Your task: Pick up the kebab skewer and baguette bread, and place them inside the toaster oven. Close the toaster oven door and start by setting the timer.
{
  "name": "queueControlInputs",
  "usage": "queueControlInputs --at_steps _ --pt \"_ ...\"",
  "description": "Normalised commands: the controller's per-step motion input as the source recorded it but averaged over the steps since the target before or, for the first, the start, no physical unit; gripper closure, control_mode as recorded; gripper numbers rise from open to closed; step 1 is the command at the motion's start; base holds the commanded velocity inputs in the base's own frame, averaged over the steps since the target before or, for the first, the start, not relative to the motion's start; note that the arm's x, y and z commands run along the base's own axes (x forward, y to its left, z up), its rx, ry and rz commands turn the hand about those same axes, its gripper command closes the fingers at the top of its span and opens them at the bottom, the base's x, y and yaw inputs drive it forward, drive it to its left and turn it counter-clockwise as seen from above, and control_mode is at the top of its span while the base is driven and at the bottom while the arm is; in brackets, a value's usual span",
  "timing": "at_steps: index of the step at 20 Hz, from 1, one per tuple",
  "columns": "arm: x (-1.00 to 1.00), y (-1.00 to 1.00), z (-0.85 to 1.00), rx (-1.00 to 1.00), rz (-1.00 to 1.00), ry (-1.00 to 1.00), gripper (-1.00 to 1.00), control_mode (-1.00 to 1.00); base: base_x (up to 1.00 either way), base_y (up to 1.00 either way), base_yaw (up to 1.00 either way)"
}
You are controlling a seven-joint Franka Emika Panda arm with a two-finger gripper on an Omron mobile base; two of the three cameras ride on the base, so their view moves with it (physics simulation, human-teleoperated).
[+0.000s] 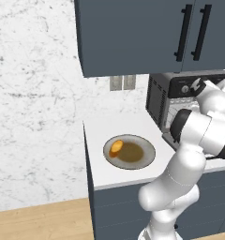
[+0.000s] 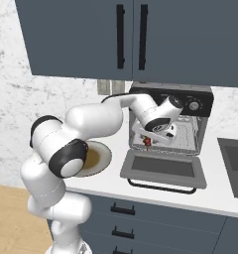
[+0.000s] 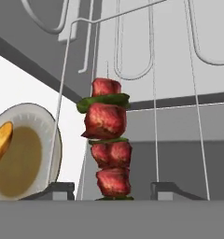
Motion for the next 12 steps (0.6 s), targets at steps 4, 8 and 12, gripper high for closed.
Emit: queueControlInputs --at_steps 4,8,12 --pt "0.00 0.00 0.00 0.00 0.00 -0.01 -1.00 -1.00 0.00 0.00 0.00" --pt "0.01 -0.01 0.11 0.00 0.00 -0.03 -1.00 -1.00 0.00 0.00 0.00" --pt "-0.82 0.23 0.56 0.00 0.00 -0.12 -1.00 -1.00 0.00 0.00 0.00"
